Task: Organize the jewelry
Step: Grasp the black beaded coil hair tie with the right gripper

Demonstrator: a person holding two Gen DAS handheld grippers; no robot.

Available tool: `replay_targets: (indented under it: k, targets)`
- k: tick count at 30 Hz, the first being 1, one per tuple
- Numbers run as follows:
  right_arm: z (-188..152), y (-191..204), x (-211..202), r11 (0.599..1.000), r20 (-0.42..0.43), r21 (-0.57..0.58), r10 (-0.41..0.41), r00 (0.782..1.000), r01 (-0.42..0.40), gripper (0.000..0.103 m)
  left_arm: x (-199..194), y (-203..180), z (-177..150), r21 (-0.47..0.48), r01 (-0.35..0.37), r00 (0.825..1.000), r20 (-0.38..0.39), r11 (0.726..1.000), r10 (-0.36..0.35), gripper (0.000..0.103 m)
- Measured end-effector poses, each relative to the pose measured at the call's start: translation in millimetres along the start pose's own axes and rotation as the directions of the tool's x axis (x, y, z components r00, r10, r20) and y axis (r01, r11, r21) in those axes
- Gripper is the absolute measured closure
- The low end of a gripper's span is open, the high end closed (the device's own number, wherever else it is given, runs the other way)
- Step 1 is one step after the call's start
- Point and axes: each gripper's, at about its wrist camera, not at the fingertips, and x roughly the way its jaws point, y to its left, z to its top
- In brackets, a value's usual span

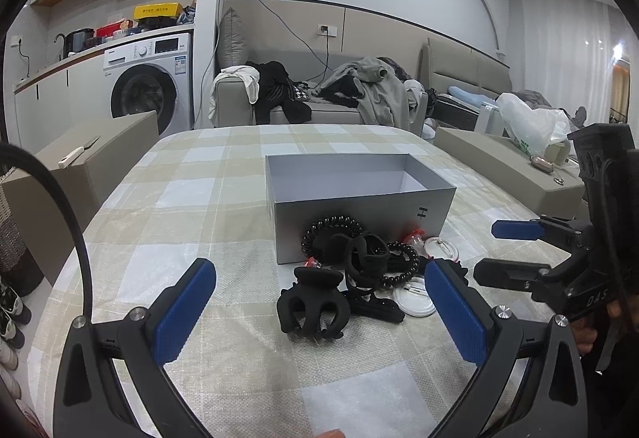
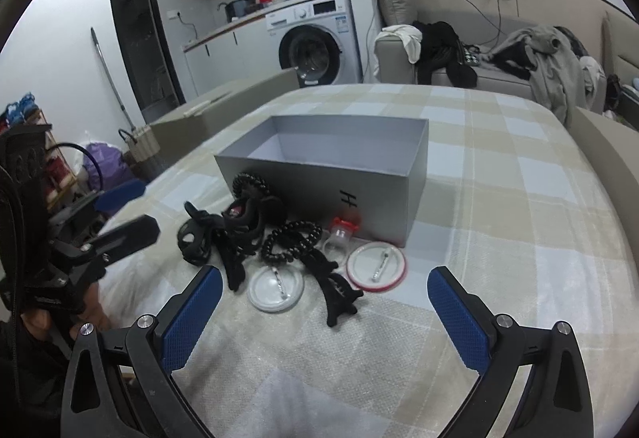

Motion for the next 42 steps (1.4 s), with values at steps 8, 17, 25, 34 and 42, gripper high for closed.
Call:
replay_targets:
  k: [8,17,25,34,42]
  targets:
    - [1.0,-1.8,0.7,1.0,-0.025,-0.004,0.024,0.999,-0.024,0.017,3.1,4.9,0.4,-0.019,-0.009,1.0,-0.008,1.0,0.009,0.001]
    - [17.4,6.9,18.8,0.992,-0.065,0.04,0.121,0.991,-0.118,0.041,7.1,9.3,-0.1,-0.037,-0.012,1.0,-0.029,0.999,0.011,0.001]
    - [21.8,10.9,39.1,0.997,-0.128,0.046,0.066,0.99,-0.06,0.06,12.4,17.1,-1.7,-0.072,-0.033,0.996,-0.081,0.997,0.028,0.001]
    - [27.7,8.4,53.3,0.998,-0.17,0.063,0.034,0.985,-0.023,0.073,13.8,11.3,-6.3,-0.046,-0.014,0.995,-0.095,0.999,0.01,0.001]
    - [24.4,9.9,38.8,0.999,-0.128,0.038,0.039,0.991,-0.035,0.095,14.7,12.2,-7.5,-0.061,-0.01,0.994,-0.11,0.998,0.003,0.001]
